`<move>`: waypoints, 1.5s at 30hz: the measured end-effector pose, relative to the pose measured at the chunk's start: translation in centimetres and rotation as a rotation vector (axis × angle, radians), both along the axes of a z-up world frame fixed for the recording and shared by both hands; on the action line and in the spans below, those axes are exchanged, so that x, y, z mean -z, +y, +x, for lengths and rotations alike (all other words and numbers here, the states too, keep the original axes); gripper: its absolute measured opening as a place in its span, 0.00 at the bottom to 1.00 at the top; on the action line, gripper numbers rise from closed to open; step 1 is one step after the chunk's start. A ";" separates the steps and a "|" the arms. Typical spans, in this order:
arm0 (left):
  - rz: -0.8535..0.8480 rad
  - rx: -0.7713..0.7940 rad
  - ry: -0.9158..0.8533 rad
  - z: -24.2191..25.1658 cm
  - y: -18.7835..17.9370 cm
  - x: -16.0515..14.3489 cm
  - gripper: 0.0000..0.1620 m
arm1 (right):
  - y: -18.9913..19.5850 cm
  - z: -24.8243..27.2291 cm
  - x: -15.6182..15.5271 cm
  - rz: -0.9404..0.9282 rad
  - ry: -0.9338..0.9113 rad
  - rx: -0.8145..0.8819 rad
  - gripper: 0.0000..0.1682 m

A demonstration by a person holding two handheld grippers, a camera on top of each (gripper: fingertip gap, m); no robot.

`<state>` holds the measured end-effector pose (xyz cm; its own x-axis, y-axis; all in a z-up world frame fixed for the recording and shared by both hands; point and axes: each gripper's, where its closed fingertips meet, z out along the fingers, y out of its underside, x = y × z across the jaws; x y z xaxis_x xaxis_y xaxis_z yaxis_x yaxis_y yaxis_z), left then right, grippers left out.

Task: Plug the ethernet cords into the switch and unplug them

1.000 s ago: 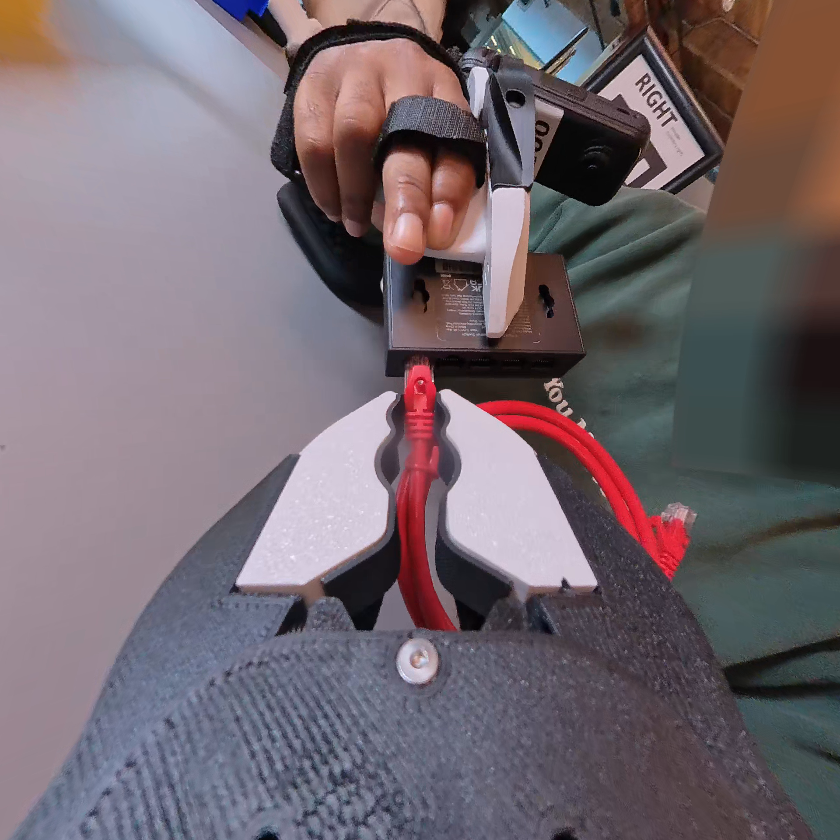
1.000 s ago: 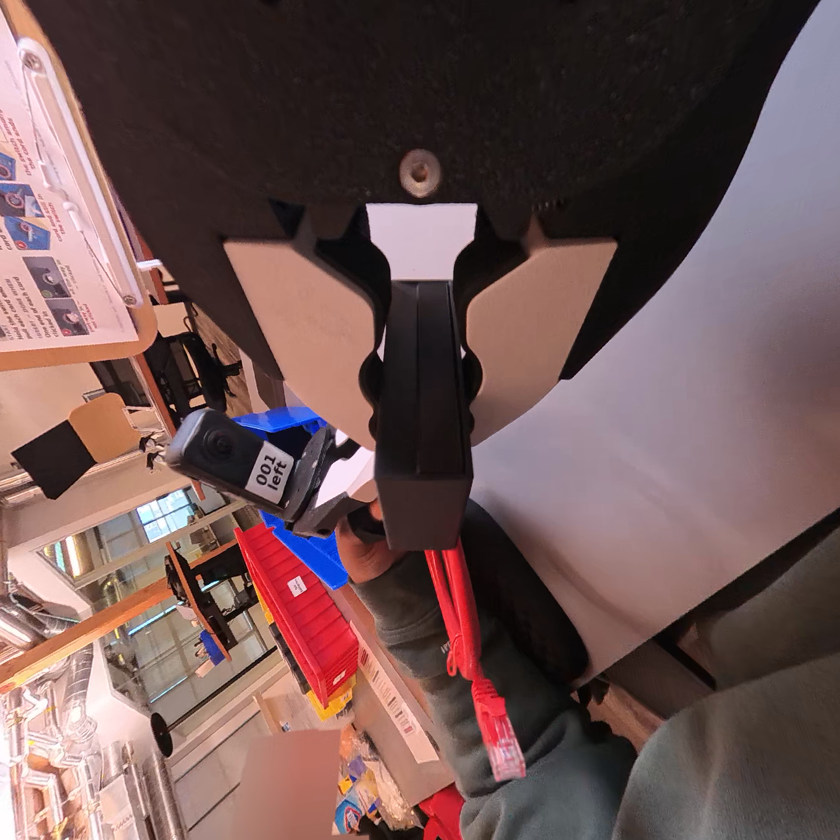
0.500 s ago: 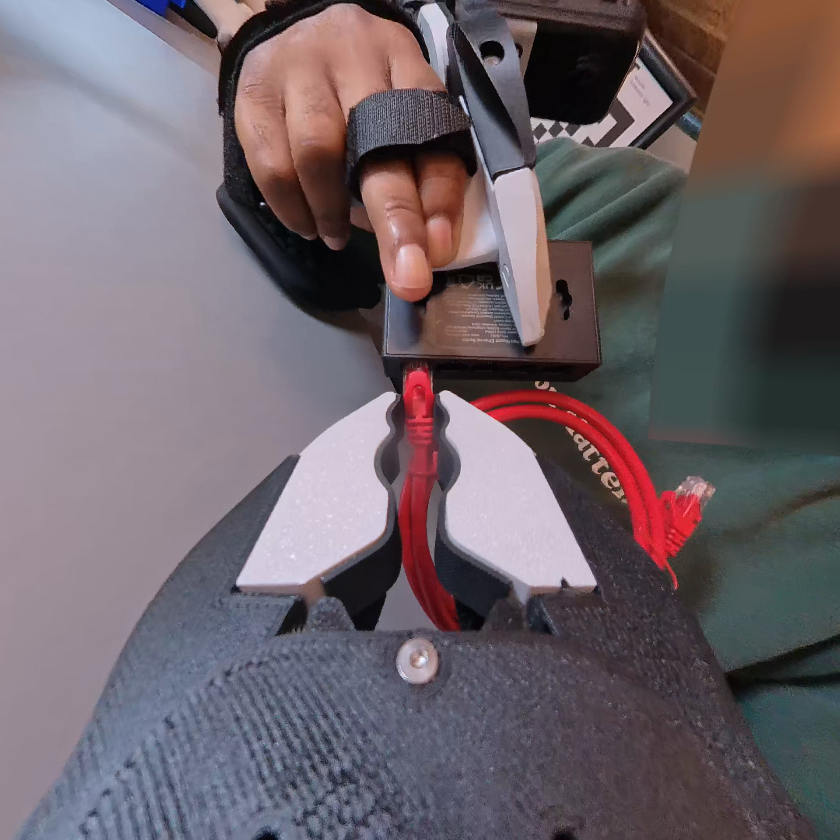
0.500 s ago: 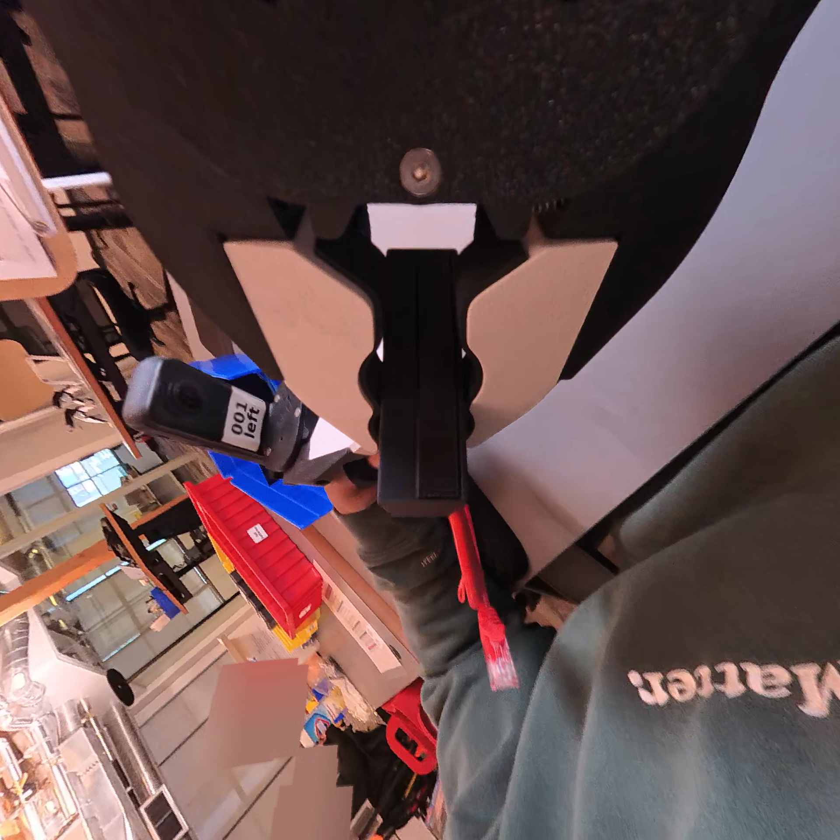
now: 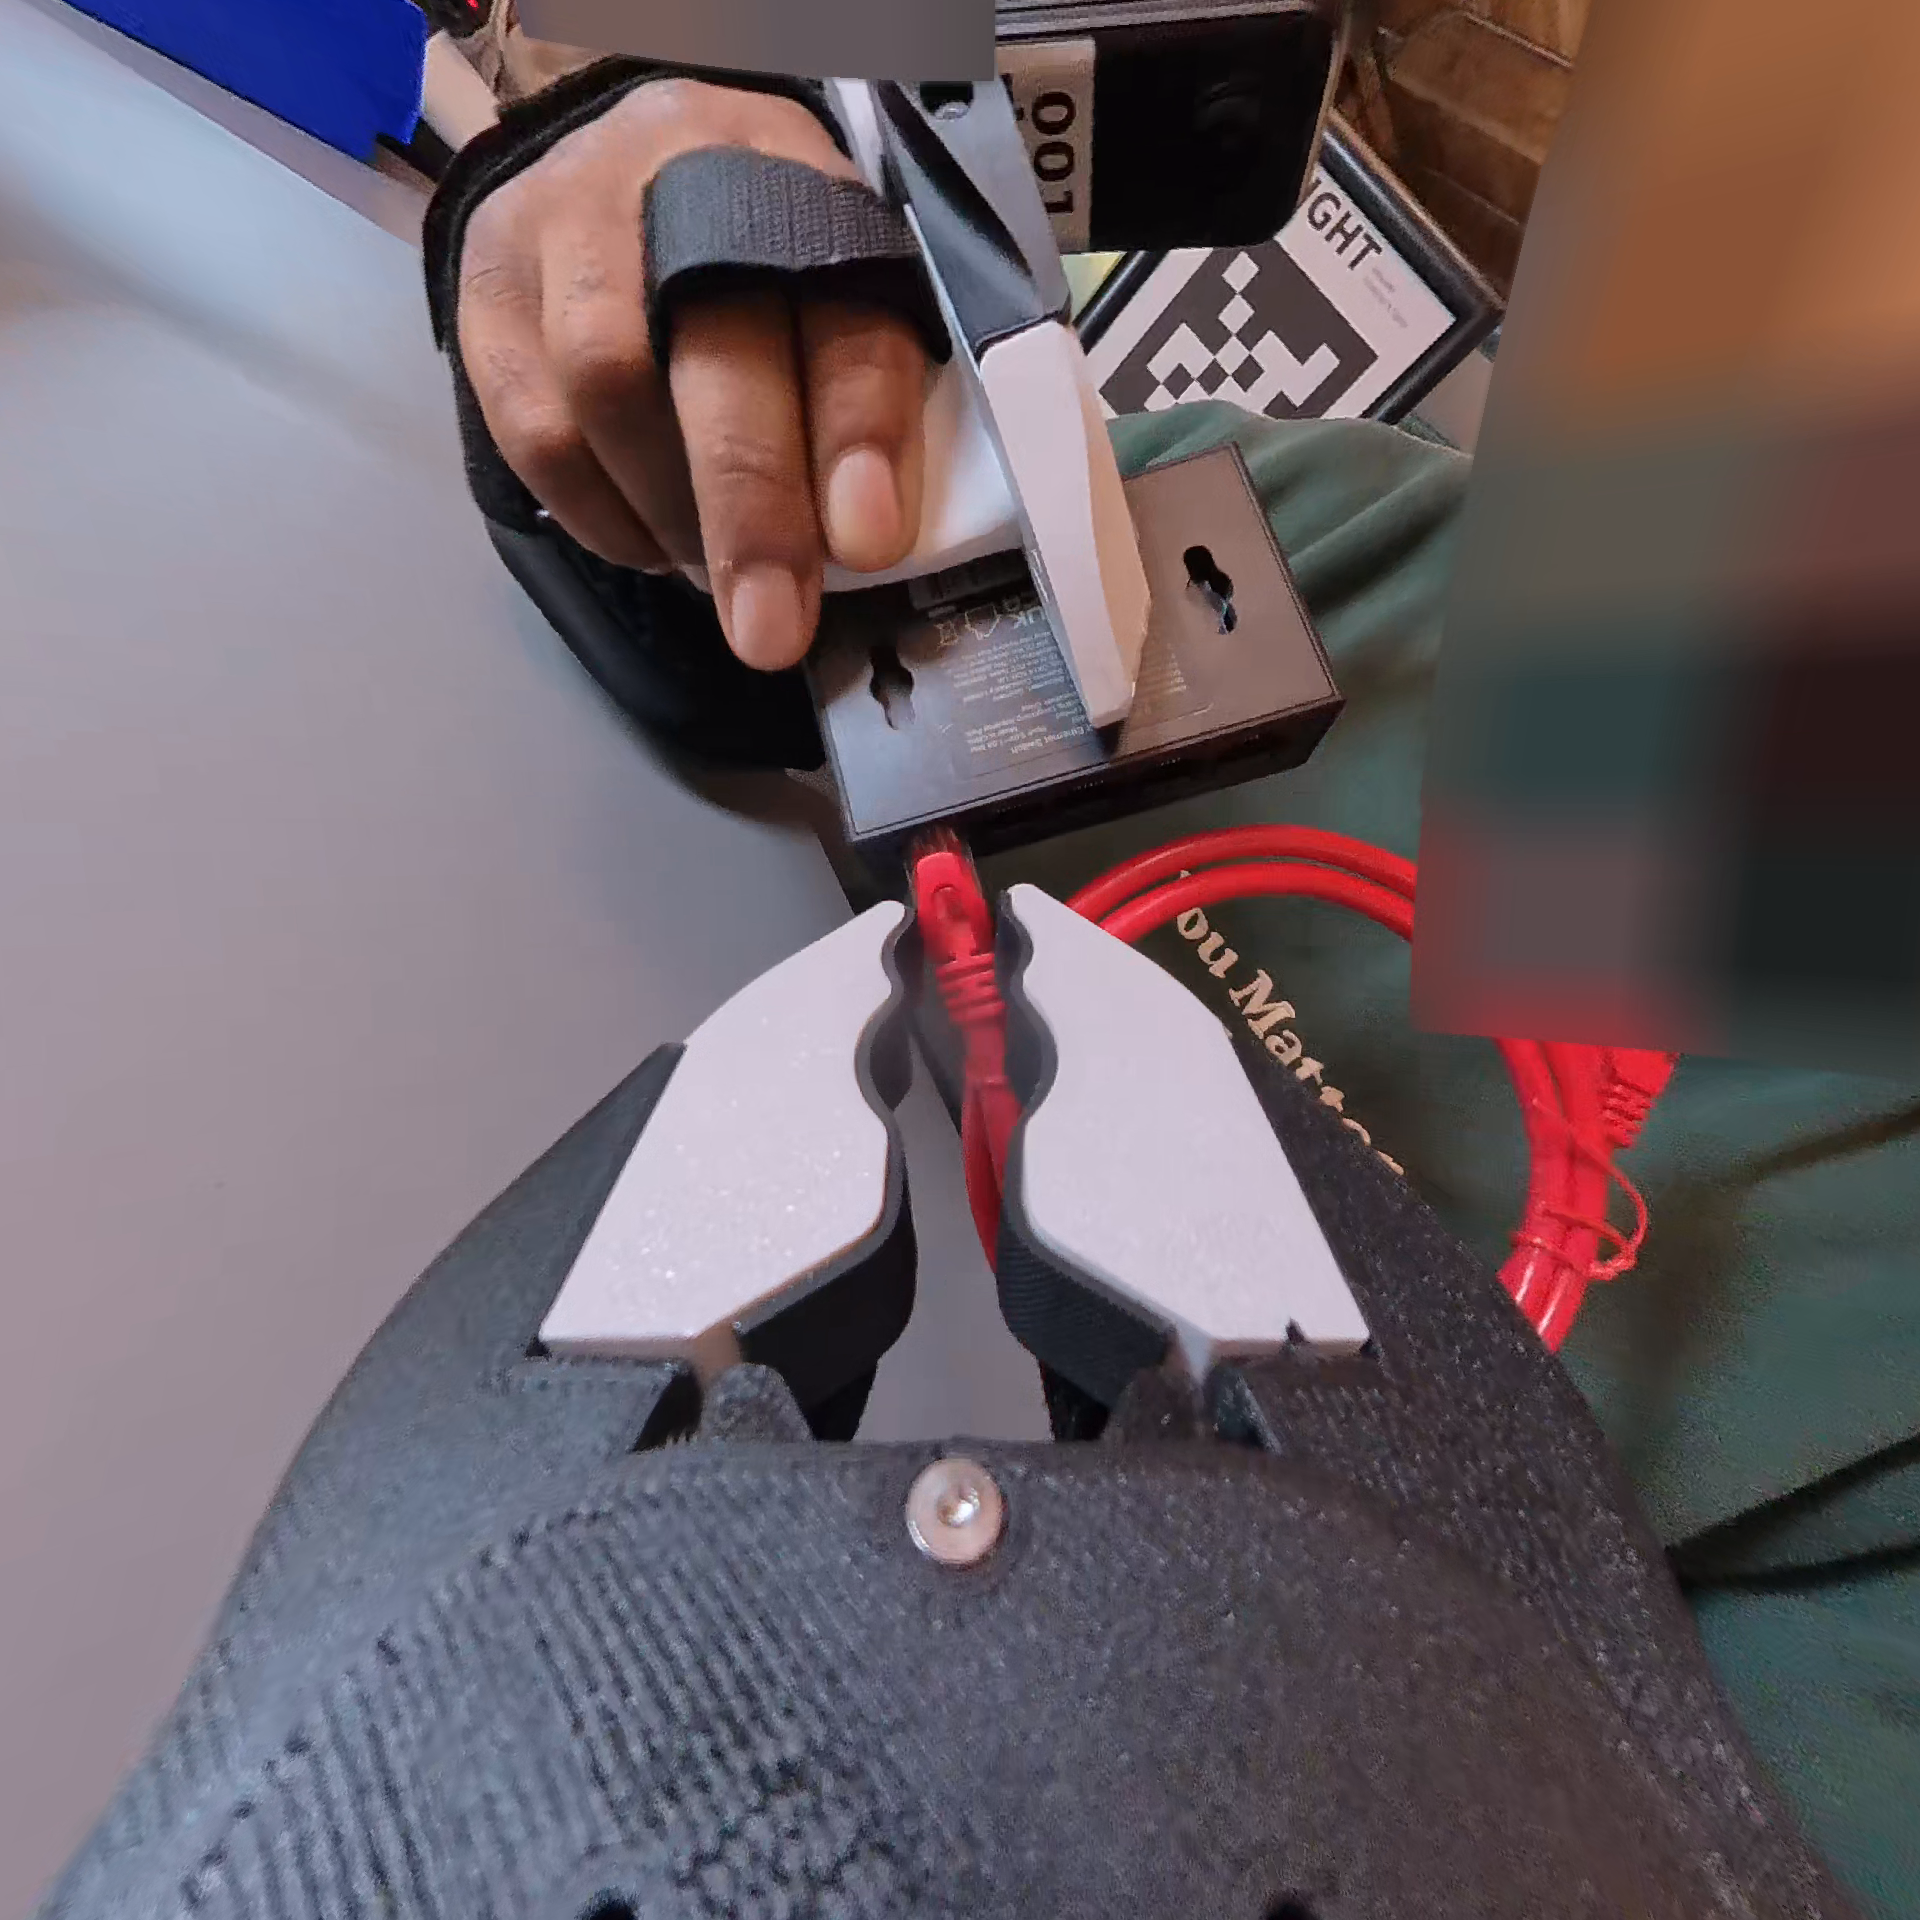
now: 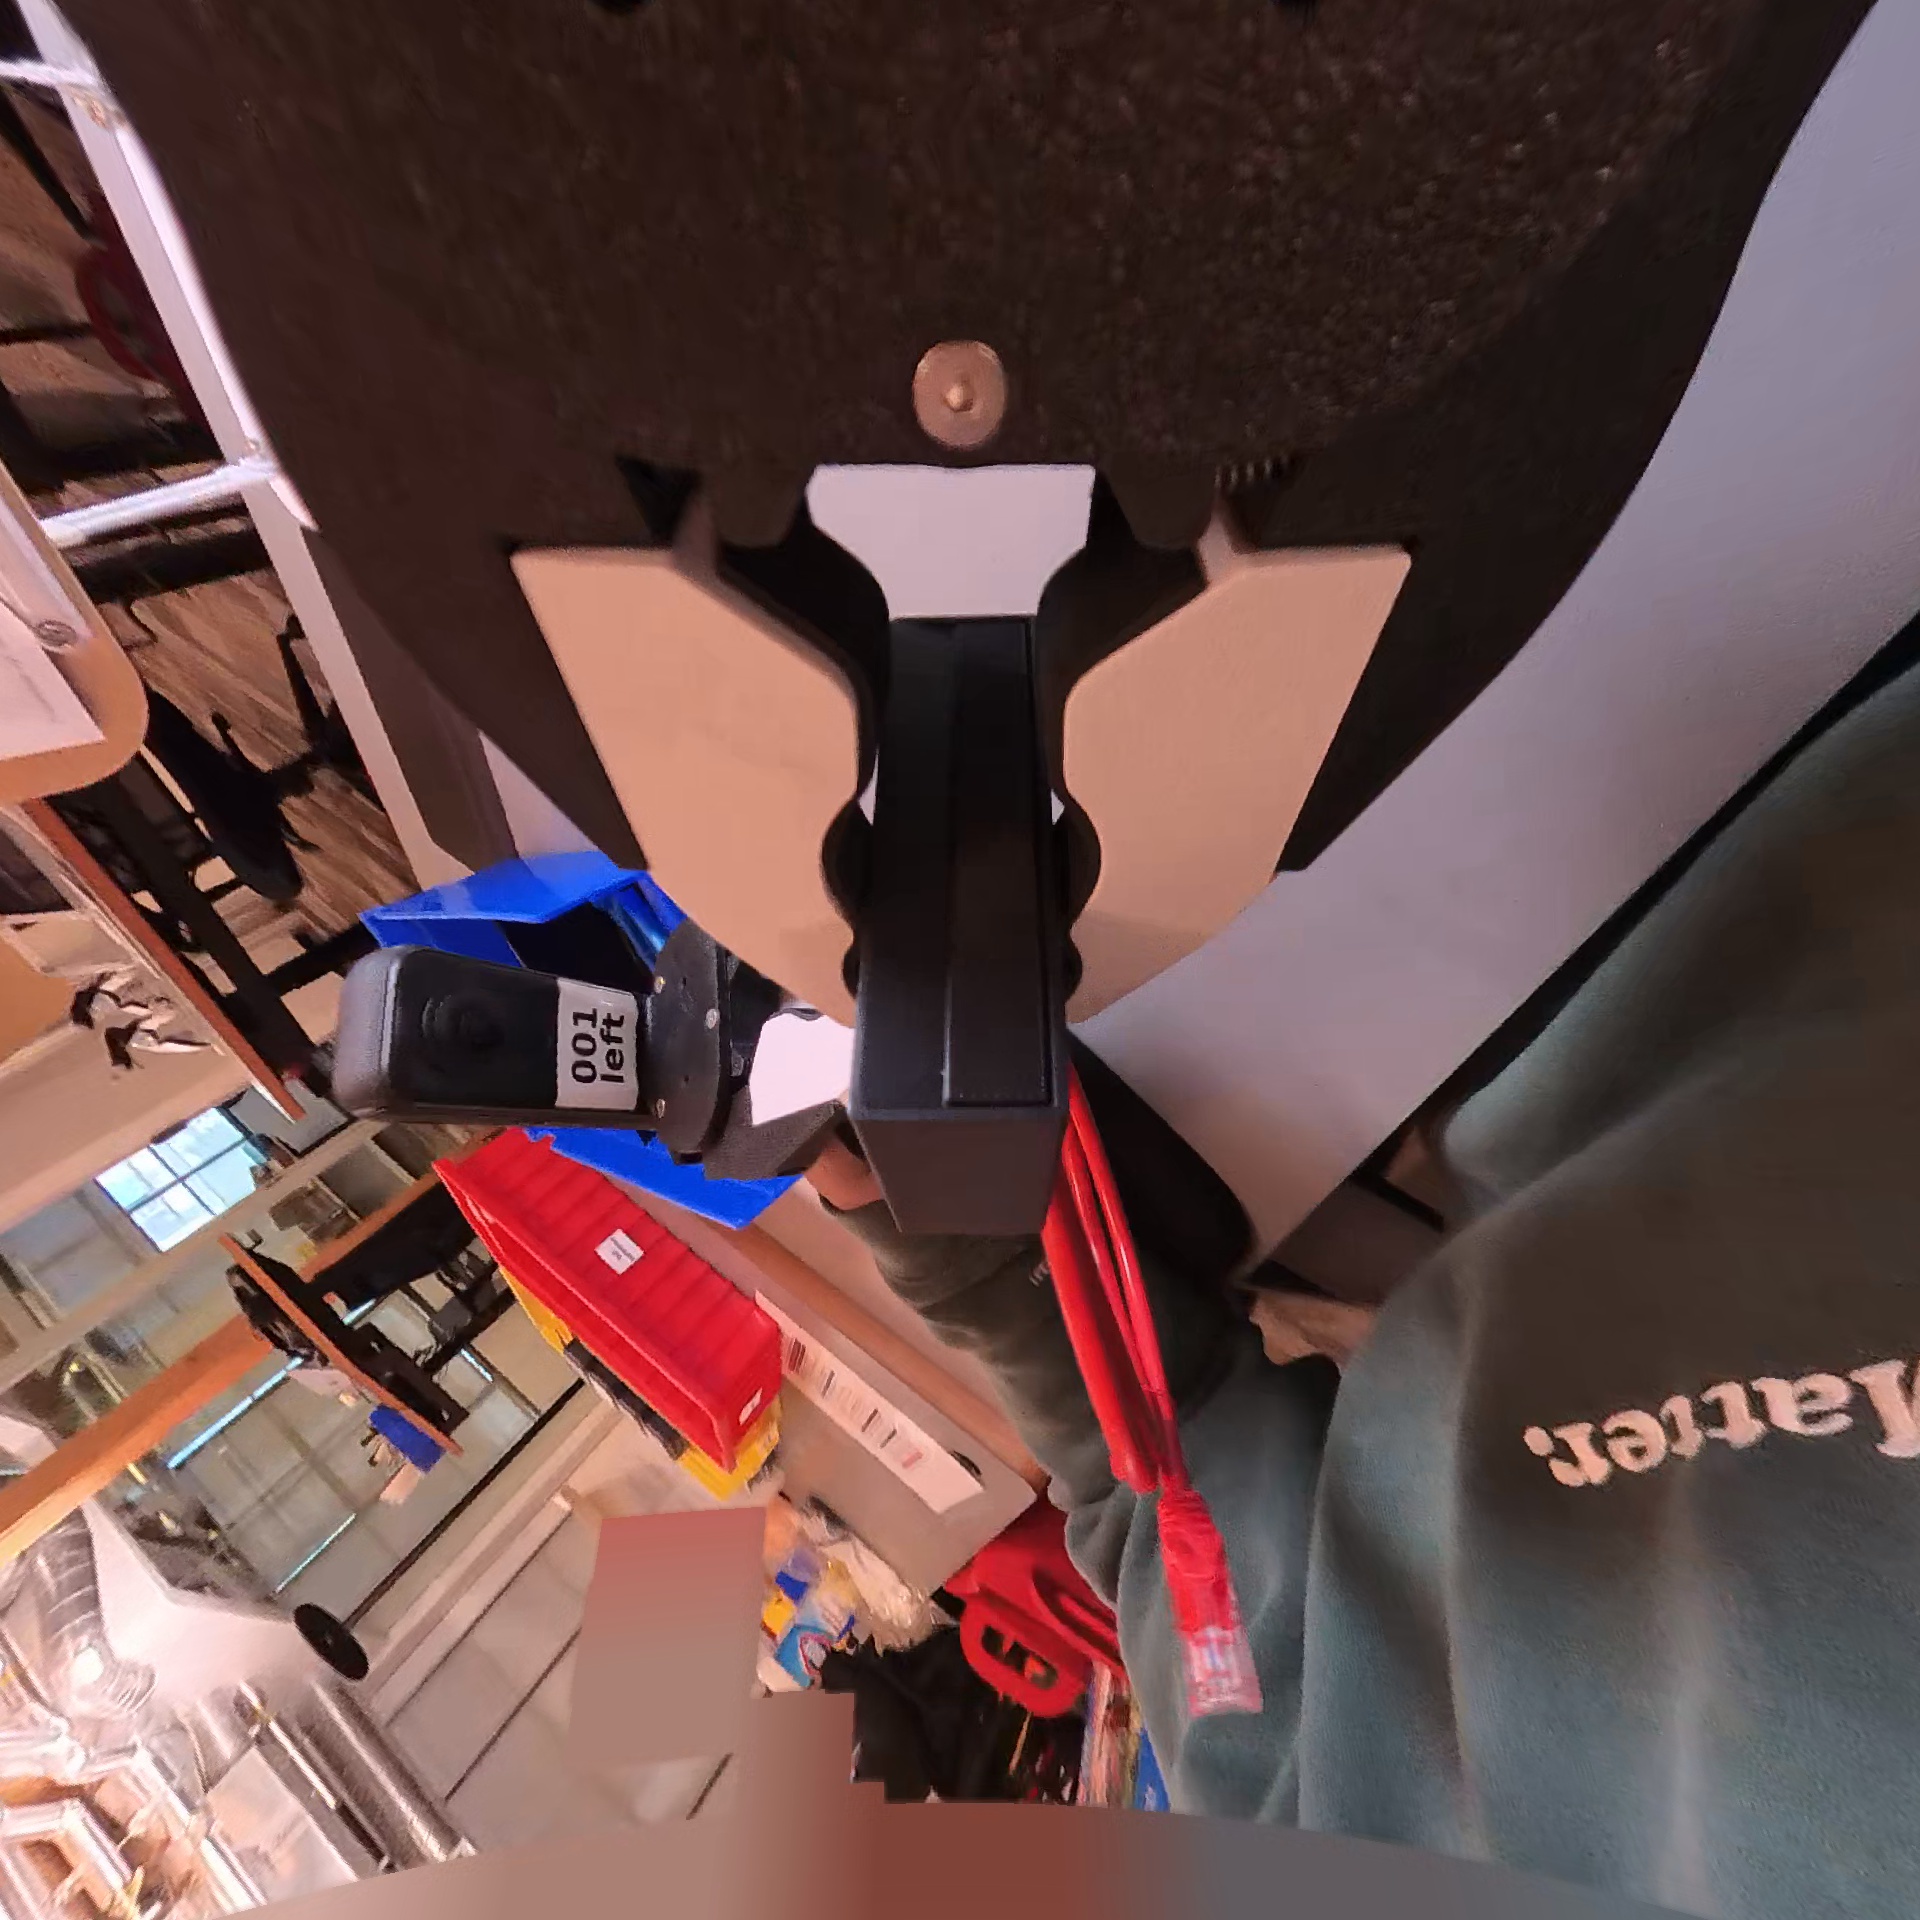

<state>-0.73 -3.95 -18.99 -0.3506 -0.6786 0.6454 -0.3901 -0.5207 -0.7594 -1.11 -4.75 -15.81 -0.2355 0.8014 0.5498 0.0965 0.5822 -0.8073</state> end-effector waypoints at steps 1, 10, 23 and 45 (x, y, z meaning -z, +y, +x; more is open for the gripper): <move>-0.003 -0.005 0.010 0.0 0.1 0.2 0.08 | 0.1 0.0 0.2 0.005 -0.014 0.008 0.18; -0.024 -0.025 0.025 -0.4 0.7 0.4 0.08 | 1.0 -0.1 0.9 0.042 -0.070 0.065 0.18; -0.038 0.031 0.015 0.7 -1.1 0.4 0.08 | -1.2 0.1 -0.9 -0.272 0.052 -0.173 0.18; -0.017 -0.100 0.111 -0.1 1.6 1.9 0.07 | 4.3 1.4 5.4 0.247 -0.363 0.220 0.18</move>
<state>-0.79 -2.31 -20.94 -0.2078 -0.6951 0.6882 -0.4165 -0.5738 -0.7052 0.31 -0.42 -21.18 -0.2869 0.7098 0.6433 0.4887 0.6860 -0.5390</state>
